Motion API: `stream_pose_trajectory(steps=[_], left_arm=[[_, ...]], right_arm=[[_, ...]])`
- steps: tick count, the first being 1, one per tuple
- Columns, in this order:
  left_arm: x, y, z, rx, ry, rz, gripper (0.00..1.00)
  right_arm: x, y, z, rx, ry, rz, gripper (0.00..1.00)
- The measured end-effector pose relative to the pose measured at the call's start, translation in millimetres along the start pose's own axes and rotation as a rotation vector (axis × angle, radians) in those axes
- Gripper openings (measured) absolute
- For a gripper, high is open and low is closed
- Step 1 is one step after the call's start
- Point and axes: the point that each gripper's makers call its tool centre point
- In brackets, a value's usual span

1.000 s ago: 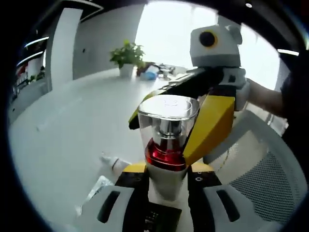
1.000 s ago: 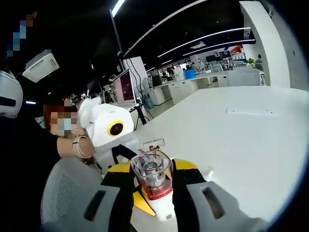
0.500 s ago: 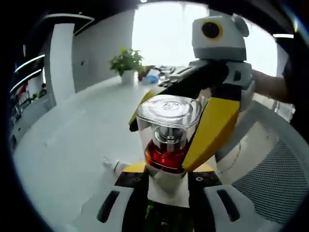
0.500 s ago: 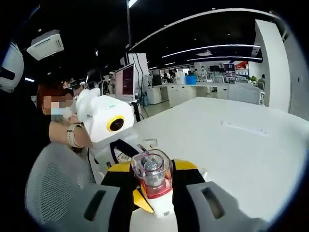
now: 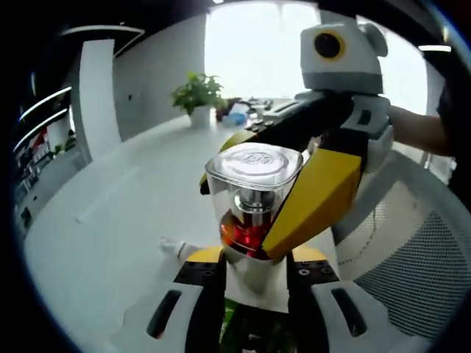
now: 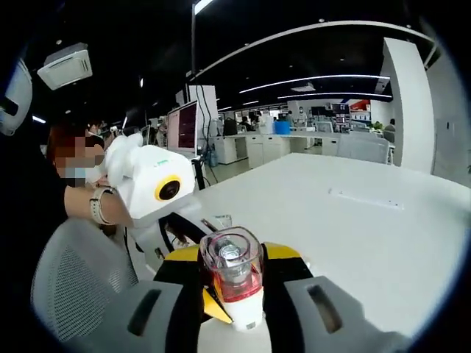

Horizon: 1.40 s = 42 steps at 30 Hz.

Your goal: Arrange the skincare products in the storage area until every visible bottle or jar stands upright without overlapping.

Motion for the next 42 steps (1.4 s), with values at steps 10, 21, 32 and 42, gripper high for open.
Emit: stream_pose_trajectory(steps=[10,21,32,42], left_arm=[[-10.6,20,2.6,0.041,0.033,-0.027,0.24],[-13.7,28,4.6,0.057,0.038,-0.026,0.21],[-19.0,31,31.8,0.025,0.075,-0.02,0.2],[-11.0,32,41.4,0.02,0.116,0.023,0.22]], right_arm=[[0.6,-1,1,0.0,-0.062,0.011,0.33],[-4.0,12,6,0.03,-0.06,-0.009,0.34],[-50.0,14,9,0.072,-0.11,-0.147,0.34],[-67.0,12,3,0.101,-0.081,-0.208,0.33]])
Point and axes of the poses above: the point that each gripper's makers call its tool centre point, and the gripper's own axes: y roughly backward along the fingers, z roughly to its right, x roughly out of its top, and after that the axes turned 15 degrees about -x, right-handed
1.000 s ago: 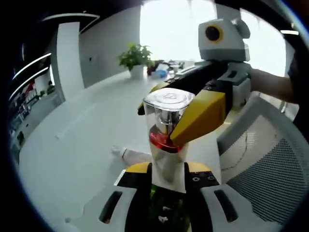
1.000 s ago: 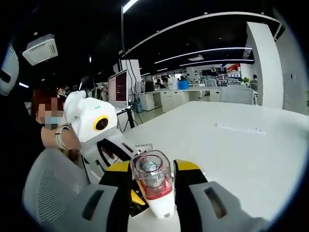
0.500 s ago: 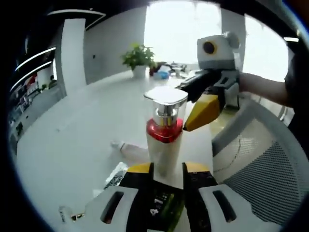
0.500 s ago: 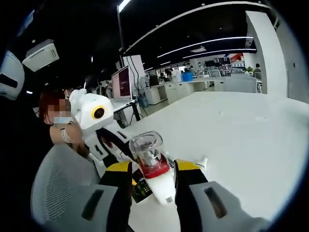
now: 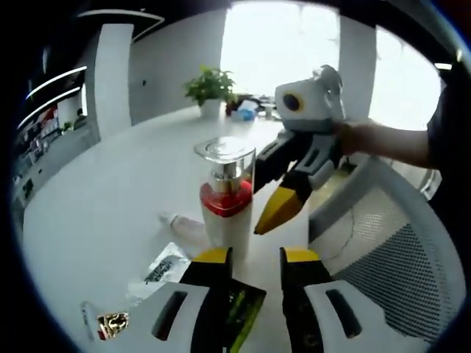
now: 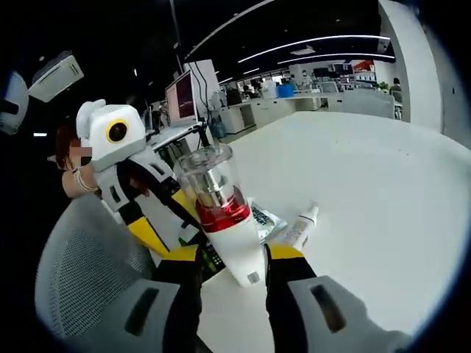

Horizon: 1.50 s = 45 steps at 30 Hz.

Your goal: Arrange the skincare products in the storage area until every visible bottle or jar stands upright without overlapping.

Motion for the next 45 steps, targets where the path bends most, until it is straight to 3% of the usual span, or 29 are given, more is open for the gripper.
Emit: stream_pose_trajectory(steps=[2,7,10,19,25,28,36,45], left_arm=[[1.3,-3,5.0,-0.024,-0.007,0.003,0.22],[2.2,-8,-1.2,0.003,-0.014,-0.004,0.22],[3.6,-10,2.5,-0.026,-0.02,0.004,0.22],[1.1,-11,-2.5,-0.007,-0.024,-0.015,0.2],[-2.2,-10,-8.4,0.014,-0.025,-0.032,0.21],[-2.6,-9,-10.9,0.023,-0.01,-0.03,0.22],[1.8,-13,-9.0,0.015,-0.025,-0.04,0.22],[-1.9,-14,-19.7,0.046,-0.033,-0.076,0.24]], right_arm=[[0.5,-1,-1,0.007,0.001,0.005,0.33],[-1.3,-2,0,0.003,0.017,-0.013,0.32],[-1.2,-1,0,0.001,0.015,-0.01,0.31],[-1.7,2,-1,0.001,0.011,-0.008,0.3],[-4.8,6,-4,0.01,0.026,-0.021,0.24],[-15.4,3,9,-0.051,0.085,-0.07,0.26],[2.8,-4,4,-0.019,0.082,-0.024,0.27],[2.6,1,3,-0.021,0.093,-0.03,0.27]])
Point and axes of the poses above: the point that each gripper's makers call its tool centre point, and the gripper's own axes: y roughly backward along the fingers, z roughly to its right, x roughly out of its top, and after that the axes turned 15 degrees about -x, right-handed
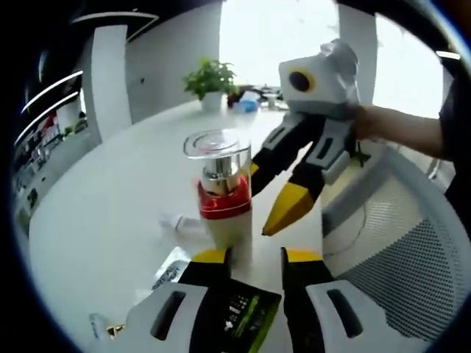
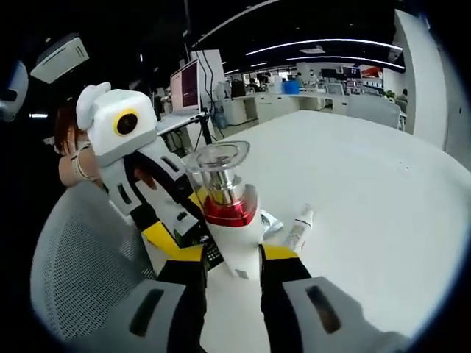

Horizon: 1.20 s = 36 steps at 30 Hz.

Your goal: Arrange the skincare products in the storage area until every visible bottle or jar stands upright without overlapping.

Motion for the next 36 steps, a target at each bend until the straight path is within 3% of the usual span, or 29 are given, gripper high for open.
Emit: stream_pose_trajectory(steps=[10,25,32,36], left_arm=[[-2.4,-3,-12.0,0.013,-0.044,-0.051,0.28],[9.4,-12,-27.7,0.026,-0.115,-0.058,0.31],[17.5,-18,-35.6,0.043,-0.122,-0.037,0.27],[20.0,-20,-35.3,0.022,-0.106,-0.017,0.26]], right_arm=[[0.3,3,-3,0.011,0.004,-0.008,0.23],[6.1,2,-3,-0.002,0.042,-0.008,0.12],[6.7,2,1,-0.01,0.036,-0.009,0.12],[7.0,5,7,-0.025,0.044,-0.006,0.13]])
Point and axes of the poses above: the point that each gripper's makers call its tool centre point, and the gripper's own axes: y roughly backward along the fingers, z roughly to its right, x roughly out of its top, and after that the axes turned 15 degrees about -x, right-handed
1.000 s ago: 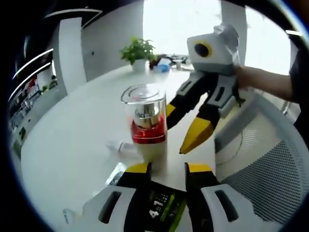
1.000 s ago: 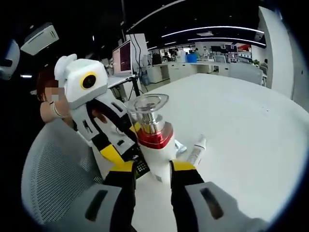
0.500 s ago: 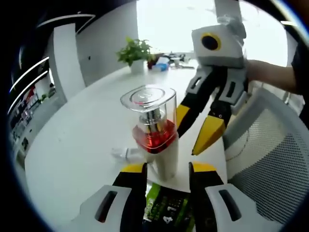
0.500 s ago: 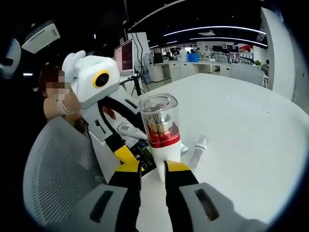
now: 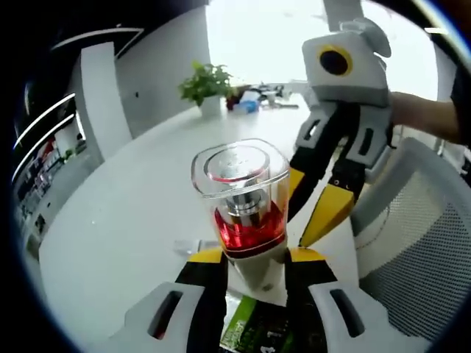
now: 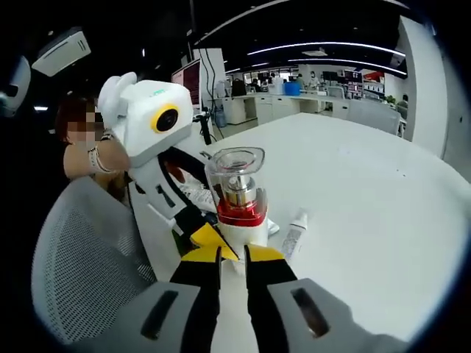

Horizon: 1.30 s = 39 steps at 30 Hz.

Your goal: Arrange the skincare products in the storage area until every visible bottle or jar stands upright without overlapping.

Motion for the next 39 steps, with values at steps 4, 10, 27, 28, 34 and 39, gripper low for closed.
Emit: stream_pose_trajectory(steps=[4,10,27,28,34,39], left_arm=[[0.7,-1,0.2,-0.008,0.002,0.008,0.26],[1.0,-1,0.9,-0.076,-0.023,0.019,0.26],[5.7,-7,7.6,-0.241,-0.136,0.083,0.25],[6.2,-8,9.0,-0.248,-0.132,0.086,0.25],[8.7,-11,18.3,-0.307,-0.199,0.092,0.25],[8.5,-12,19.1,-0.331,-0.21,0.099,0.25]], right_arm=[[-0.8,4,18,-0.06,0.008,-0.006,0.13],[8.1,14,28,-0.102,-0.004,0.027,0.16],[72.1,24,4,-0.056,-0.056,0.322,0.32],[72.2,23,3,-0.059,-0.057,0.322,0.32],[70.2,11,1,-0.065,-0.049,0.321,0.32],[69.7,12,1,-0.064,-0.043,0.326,0.31]])
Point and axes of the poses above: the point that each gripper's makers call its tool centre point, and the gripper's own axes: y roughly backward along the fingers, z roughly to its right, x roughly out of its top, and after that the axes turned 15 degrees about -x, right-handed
